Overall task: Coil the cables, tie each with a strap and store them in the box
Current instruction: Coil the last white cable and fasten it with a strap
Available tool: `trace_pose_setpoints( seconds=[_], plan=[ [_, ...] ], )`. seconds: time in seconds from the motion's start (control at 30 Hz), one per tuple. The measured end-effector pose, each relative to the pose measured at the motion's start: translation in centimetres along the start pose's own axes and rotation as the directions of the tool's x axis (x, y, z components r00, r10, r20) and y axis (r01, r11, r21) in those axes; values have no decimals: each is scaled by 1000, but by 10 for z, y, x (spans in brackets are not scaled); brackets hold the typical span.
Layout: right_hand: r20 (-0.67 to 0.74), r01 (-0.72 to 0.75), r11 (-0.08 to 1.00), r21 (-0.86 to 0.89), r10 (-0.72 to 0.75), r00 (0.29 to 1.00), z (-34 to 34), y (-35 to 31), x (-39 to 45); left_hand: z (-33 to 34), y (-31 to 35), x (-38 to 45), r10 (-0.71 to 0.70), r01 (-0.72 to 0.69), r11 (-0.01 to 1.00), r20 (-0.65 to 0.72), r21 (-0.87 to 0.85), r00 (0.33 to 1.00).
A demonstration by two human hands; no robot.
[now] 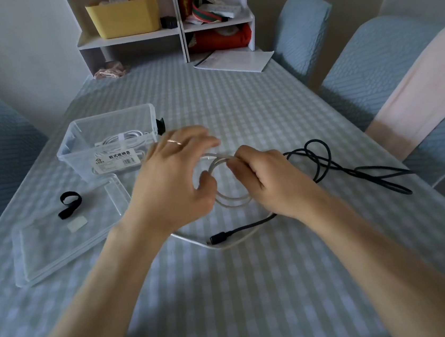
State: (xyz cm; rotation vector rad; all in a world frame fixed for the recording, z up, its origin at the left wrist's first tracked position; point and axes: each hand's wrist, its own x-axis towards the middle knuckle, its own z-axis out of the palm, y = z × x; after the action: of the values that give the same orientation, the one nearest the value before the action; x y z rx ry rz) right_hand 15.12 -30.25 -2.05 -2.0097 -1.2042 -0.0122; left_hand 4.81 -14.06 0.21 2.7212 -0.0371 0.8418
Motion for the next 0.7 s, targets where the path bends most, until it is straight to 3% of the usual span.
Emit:
trace_pose_setpoints(
  seconds=[0.1,0.17,0.43,0.7],
  plan=[
    [31,44,998,-37,-42,999,2,0,-2,2,5,0,-56,77,991,182,-109,982],
    [32,29,1000,10,-30,999,4,0,-4,12,1,-2,-83,107,980,149,-165,985],
    [-50,-176,918,354,207,977,-4,-9,-1,12,-5,-4,-85,95,990,105,-101,991],
    [-90,-304,921,242,333,939,-10,-6,0,14,-6,-5,-128,144,986,158,-88,979]
  ],
)
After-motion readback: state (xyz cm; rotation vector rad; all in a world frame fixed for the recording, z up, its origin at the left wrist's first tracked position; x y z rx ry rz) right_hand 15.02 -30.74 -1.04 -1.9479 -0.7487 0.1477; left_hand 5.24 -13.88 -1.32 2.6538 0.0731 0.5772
